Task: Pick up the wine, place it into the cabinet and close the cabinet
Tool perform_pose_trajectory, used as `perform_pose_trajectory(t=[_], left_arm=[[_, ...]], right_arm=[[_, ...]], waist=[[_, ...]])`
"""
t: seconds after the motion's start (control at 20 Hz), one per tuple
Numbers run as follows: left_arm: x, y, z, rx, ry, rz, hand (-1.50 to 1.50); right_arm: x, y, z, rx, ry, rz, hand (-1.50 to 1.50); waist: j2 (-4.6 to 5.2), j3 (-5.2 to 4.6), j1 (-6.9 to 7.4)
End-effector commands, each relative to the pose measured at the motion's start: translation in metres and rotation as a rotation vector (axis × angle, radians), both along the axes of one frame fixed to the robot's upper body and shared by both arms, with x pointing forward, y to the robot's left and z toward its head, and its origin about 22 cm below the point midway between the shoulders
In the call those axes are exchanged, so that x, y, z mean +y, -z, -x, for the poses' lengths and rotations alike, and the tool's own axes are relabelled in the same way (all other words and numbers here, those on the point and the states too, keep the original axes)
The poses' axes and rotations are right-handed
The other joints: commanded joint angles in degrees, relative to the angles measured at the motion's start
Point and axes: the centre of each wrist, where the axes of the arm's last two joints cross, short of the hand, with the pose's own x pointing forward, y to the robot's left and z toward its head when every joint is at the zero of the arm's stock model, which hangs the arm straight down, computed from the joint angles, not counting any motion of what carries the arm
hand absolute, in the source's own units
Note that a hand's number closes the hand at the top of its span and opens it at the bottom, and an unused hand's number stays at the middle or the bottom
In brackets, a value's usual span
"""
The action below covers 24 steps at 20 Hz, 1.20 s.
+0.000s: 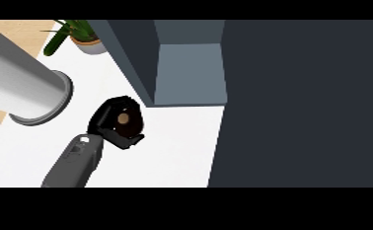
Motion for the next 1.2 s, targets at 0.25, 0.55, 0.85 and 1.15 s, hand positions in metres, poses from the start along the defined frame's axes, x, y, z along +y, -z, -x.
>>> perform_pose_trajectory(t=[0.25,0.55,0.85,1.15], left_arm=[[-0.022,0.026,0.040,-0.126,-0.360,0.020,1.50],[-0.052,-0.013,0.029,-0.287,-0.356,0.077,1.50],[-0.082,-0.056,0.044,-0.239,-0.271,0.142,1.50],[-0.132,-0.116,0.044,-0.224,-0.240,0.215,1.50]], right_arm=[[-0.003,0.005,0.025,0.039,-0.061,0.000,-1.50],[-0.012,0.006,0.023,0.025,-0.039,-0.013,-1.50],[-0.012,-0.010,0.009,0.038,-0.043,-0.010,-1.50],[-0.006,0.000,0.002,0.041,-0.062,-0.034,-1.50]], waist=[[-0.67,0.10,1.38],[-0.47,0.17,1.56],[-0.70,0.13,1.73],[-0.30,0.09,1.16]])
